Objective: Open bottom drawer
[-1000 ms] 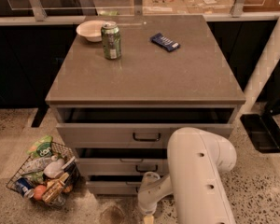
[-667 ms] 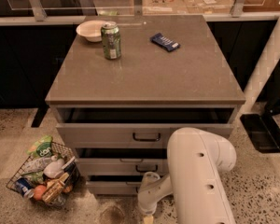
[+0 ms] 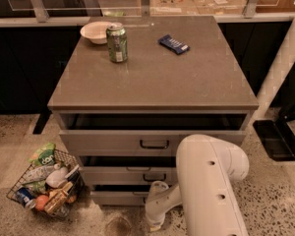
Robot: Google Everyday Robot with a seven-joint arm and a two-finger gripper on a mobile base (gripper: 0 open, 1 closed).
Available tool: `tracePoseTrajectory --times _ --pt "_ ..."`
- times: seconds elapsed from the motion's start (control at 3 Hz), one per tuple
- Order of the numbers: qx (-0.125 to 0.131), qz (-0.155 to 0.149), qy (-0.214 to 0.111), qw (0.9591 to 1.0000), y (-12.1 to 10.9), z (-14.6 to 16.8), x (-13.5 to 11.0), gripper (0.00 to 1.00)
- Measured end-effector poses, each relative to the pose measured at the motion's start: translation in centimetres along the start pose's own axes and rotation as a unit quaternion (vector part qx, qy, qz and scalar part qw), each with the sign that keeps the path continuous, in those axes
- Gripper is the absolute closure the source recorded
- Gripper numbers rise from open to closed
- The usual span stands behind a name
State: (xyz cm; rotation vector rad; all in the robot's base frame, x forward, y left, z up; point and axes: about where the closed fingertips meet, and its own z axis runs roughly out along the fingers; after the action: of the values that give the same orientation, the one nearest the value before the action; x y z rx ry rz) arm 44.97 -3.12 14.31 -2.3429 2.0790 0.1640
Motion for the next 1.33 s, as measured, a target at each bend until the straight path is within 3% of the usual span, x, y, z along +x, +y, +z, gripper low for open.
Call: tracePoseTrajectory --times 0.33,0.67,1.33 --pt "0.000 0.000 0.000 1.0000 0.01 0.01 0.00 0.87" --pt "0.000 0.000 0.000 1.0000 0.03 0.02 0.00 1.00" --pt "-0.005 0.001 -0.001 1.0000 0.26 0.12 0.02 1.00"
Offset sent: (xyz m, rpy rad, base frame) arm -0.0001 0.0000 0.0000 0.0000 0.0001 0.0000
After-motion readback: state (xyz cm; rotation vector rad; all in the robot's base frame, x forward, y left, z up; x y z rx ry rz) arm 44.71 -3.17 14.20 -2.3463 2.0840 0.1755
